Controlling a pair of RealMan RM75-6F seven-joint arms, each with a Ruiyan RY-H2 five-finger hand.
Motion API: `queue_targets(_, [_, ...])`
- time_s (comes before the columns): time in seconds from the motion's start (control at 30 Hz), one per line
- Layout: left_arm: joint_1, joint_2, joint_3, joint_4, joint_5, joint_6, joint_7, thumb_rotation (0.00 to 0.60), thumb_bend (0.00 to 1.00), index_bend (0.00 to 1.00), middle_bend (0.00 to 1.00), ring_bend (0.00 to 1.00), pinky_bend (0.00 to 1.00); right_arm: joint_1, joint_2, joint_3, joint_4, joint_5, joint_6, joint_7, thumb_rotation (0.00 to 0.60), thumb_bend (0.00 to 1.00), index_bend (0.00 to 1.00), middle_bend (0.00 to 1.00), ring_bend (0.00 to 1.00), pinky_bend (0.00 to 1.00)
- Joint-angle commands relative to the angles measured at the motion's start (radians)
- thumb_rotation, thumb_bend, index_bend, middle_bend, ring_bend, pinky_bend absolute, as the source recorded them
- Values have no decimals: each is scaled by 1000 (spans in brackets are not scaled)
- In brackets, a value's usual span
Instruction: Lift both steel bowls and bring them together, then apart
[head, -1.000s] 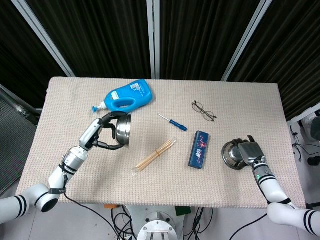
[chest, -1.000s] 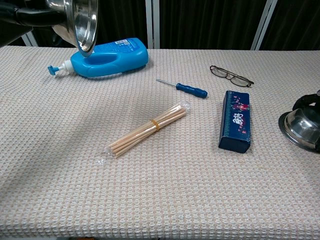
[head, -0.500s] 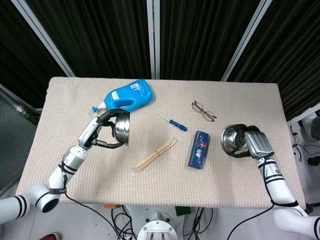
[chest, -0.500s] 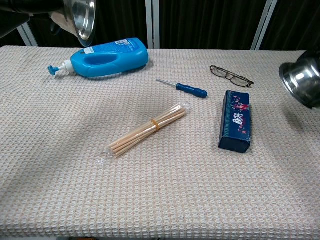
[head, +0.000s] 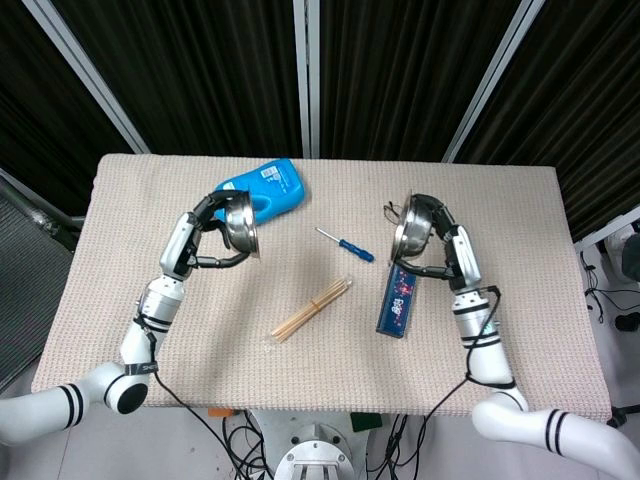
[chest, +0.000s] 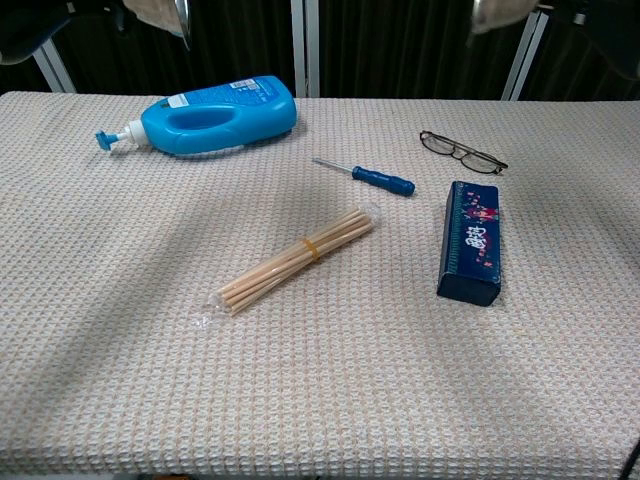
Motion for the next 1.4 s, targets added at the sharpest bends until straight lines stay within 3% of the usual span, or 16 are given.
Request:
queue_targets(0.03, [-12, -17, -18, -4, 9, -7, 4, 600, 189, 614, 588, 482, 664, 70, -71, 55, 60, 9, -58, 59, 600, 158, 699, 563, 500, 289])
queue_targets(0.33, [-59, -5, -49, -32, 24, -66, 33, 600, 194, 620, 594, 482, 665, 146, -113, 102, 128, 16, -110, 46, 600, 175, 699, 563, 501, 289])
queue_targets(0.8, [-172, -80, -137, -23, -51, -159, 135, 600, 201, 622, 596, 483, 664, 210, -161, 145, 128, 29, -149, 99, 600, 176, 700, 563, 499, 291])
queue_targets(1.1, [-205, -96, -160, -32, -75, -179, 200, 600, 204, 622, 596, 483, 664, 223, -144, 138, 115, 18, -186, 141, 600, 176, 699, 563, 497, 291])
queue_targets(1.4, [-154, -32, -177, -61, -93, -147, 188, 600, 204, 622, 596, 483, 664, 154, -88, 121, 89, 10, -130, 175, 600, 176, 699, 563, 497, 292])
